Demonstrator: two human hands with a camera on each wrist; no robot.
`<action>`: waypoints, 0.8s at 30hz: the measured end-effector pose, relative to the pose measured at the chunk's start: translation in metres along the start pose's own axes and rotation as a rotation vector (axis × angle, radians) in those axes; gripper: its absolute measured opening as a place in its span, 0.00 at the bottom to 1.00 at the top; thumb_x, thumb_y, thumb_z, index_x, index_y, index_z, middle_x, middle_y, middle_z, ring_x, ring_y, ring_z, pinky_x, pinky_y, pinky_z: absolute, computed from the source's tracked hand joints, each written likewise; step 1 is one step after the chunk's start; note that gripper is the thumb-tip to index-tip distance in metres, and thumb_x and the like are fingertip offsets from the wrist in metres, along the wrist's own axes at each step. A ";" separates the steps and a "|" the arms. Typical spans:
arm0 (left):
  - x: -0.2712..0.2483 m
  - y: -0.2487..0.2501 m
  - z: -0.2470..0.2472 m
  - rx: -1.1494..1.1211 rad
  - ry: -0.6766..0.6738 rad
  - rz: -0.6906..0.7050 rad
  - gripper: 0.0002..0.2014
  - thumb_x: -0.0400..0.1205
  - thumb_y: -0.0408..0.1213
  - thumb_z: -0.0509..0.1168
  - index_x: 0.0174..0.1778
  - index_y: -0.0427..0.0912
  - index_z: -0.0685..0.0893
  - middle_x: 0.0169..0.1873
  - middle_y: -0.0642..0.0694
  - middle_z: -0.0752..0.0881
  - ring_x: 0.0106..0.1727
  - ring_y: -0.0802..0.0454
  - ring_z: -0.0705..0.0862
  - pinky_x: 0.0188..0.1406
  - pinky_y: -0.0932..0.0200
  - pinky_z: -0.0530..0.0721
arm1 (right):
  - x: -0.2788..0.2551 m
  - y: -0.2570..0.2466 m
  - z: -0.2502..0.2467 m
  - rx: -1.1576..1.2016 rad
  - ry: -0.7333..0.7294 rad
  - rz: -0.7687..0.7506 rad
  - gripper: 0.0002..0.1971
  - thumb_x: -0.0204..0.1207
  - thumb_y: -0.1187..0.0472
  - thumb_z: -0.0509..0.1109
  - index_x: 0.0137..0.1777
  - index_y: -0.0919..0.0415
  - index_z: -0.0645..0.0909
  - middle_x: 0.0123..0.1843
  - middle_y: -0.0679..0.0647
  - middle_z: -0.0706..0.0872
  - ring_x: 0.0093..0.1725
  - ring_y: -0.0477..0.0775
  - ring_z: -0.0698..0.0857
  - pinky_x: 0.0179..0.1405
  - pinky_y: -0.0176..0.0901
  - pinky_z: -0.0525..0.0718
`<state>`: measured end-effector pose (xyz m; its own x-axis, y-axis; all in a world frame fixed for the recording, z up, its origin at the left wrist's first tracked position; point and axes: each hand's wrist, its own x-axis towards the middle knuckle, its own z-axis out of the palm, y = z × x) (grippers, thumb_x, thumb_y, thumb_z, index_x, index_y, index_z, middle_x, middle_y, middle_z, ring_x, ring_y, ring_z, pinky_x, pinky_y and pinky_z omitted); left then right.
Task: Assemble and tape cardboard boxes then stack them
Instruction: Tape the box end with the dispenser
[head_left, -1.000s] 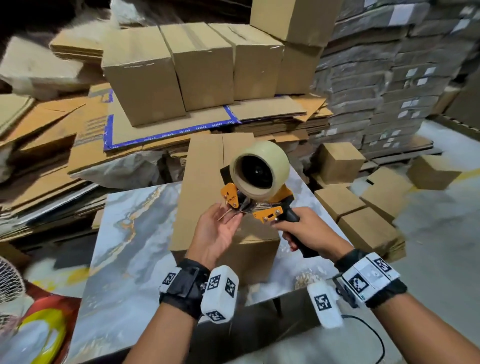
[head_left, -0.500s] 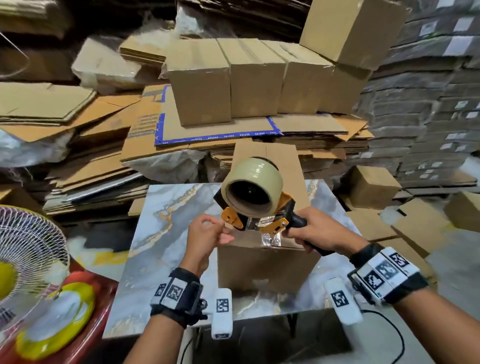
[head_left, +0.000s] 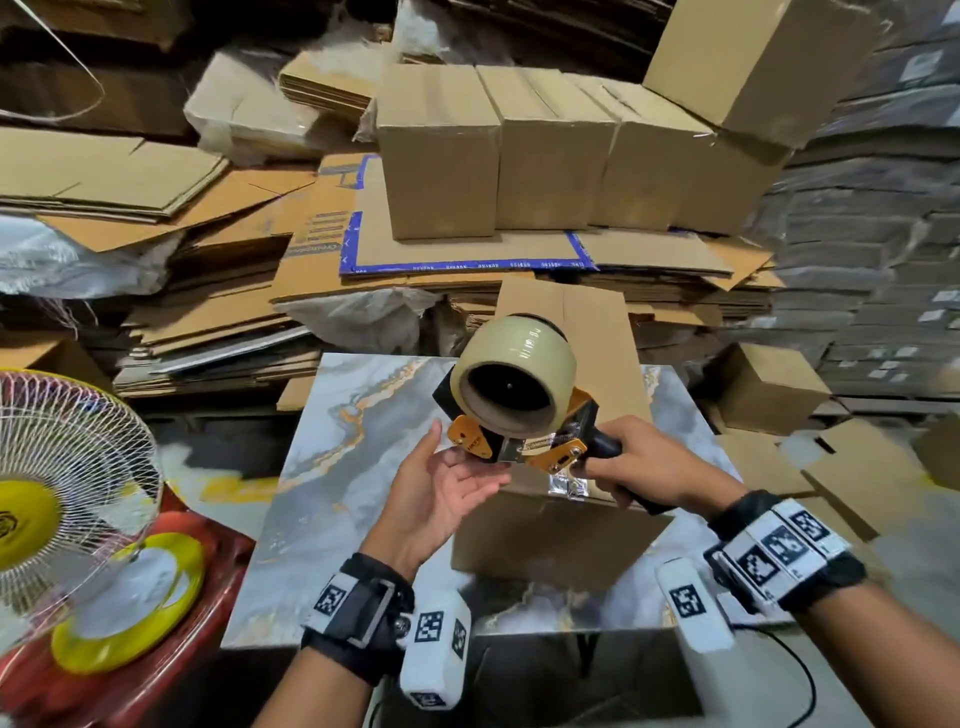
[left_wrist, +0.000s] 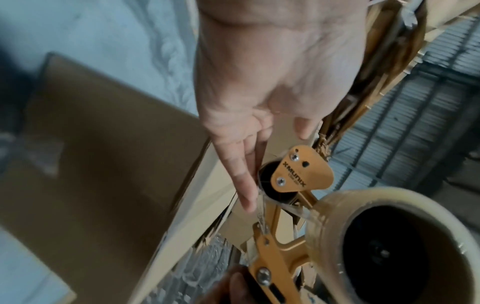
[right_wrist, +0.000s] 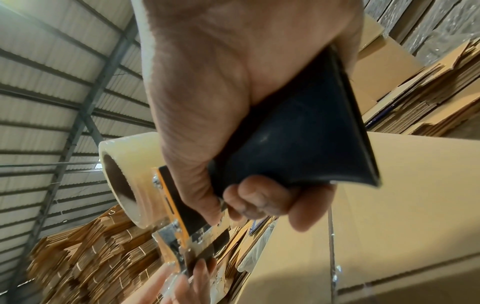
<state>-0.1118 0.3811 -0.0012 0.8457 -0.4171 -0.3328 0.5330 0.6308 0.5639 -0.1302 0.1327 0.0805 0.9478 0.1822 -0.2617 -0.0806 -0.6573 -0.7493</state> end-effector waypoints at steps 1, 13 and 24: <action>0.000 -0.003 -0.002 -0.010 -0.010 0.010 0.31 0.87 0.58 0.57 0.62 0.28 0.82 0.62 0.22 0.85 0.50 0.36 0.92 0.38 0.56 0.91 | 0.001 0.000 0.001 0.009 0.002 0.001 0.12 0.79 0.62 0.75 0.38 0.65 0.78 0.26 0.56 0.76 0.24 0.56 0.79 0.27 0.45 0.78; -0.001 -0.001 -0.018 0.039 0.130 0.116 0.01 0.81 0.24 0.68 0.46 0.30 0.84 0.45 0.31 0.86 0.48 0.40 0.91 0.39 0.58 0.91 | -0.001 0.004 0.001 0.010 -0.033 0.016 0.17 0.75 0.57 0.75 0.43 0.73 0.78 0.26 0.54 0.78 0.26 0.56 0.78 0.32 0.51 0.78; -0.005 -0.003 -0.012 0.142 0.168 0.109 0.02 0.84 0.26 0.67 0.49 0.31 0.85 0.44 0.31 0.88 0.42 0.43 0.91 0.40 0.59 0.92 | -0.006 0.001 -0.001 -0.086 -0.010 -0.011 0.11 0.77 0.61 0.76 0.38 0.63 0.78 0.24 0.53 0.79 0.25 0.56 0.81 0.30 0.51 0.82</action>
<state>-0.1168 0.3894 -0.0103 0.8969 -0.2291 -0.3783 0.4391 0.5629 0.7002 -0.1358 0.1306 0.0817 0.9454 0.1961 -0.2602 -0.0435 -0.7154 -0.6973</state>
